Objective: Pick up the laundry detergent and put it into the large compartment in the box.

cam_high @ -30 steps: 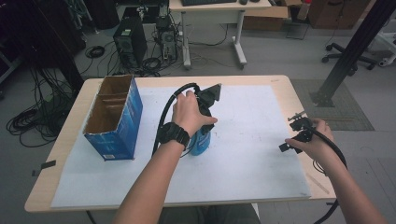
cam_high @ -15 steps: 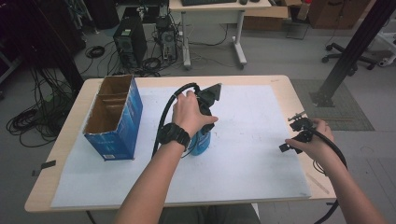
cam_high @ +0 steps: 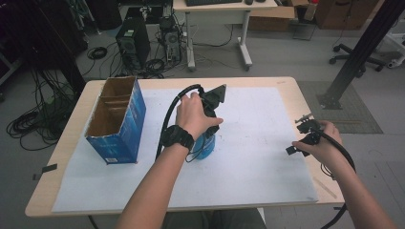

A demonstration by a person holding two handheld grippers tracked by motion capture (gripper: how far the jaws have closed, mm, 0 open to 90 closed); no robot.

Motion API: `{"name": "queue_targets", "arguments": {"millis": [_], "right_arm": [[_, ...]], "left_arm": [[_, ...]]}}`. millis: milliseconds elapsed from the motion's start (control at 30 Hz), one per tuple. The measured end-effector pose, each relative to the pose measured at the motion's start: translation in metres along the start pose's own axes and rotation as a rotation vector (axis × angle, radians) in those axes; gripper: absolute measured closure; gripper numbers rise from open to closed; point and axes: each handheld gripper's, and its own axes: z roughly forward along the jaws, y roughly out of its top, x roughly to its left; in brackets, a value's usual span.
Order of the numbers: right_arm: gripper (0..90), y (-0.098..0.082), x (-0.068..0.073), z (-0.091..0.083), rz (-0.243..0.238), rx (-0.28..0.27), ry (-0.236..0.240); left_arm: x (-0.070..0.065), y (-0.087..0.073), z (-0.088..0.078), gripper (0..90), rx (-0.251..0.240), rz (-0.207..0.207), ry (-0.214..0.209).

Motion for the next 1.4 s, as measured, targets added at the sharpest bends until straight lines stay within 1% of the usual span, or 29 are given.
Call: {"name": "queue_targets", "arguments": {"millis": [200, 367, 600, 767, 867, 1000, 1233, 1400], "right_arm": [[16.1, 0.001, 0.001, -0.001, -0.005, 0.000, -0.001], [16.1, 0.004, 0.002, -0.004, -0.009, -0.005, -0.002], [16.1, 0.006, 0.004, -0.006, -0.012, -0.005, -0.002], [16.1, 0.007, 0.005, -0.009, -0.010, -0.010, -0.001], [16.1, 0.007, 0.005, -0.010, -0.011, -0.010, -0.004], [16.1, 0.007, 0.005, -0.011, -0.010, -0.010, -0.007], [16.1, 0.006, 0.004, -0.013, -0.004, -0.012, -0.007], [16.1, 0.006, 0.004, -0.014, -0.004, -0.012, -0.007]], "left_arm": [[0.000, 0.000, -0.007, 37.7, 0.008, -0.003, -0.018], [0.003, -0.002, -0.015, 37.7, -0.008, -0.012, -0.021], [0.008, -0.006, -0.032, 37.7, -0.031, -0.033, -0.017], [0.010, -0.008, -0.043, 37.7, -0.018, -0.031, -0.014], [0.010, -0.008, -0.048, 37.7, -0.018, -0.035, -0.017], [0.011, -0.009, -0.058, 37.7, -0.025, -0.039, -0.022], [0.012, -0.010, -0.075, 37.7, -0.039, -0.047, -0.013], [0.014, -0.011, -0.087, 37.7, -0.046, -0.051, -0.015]]}}
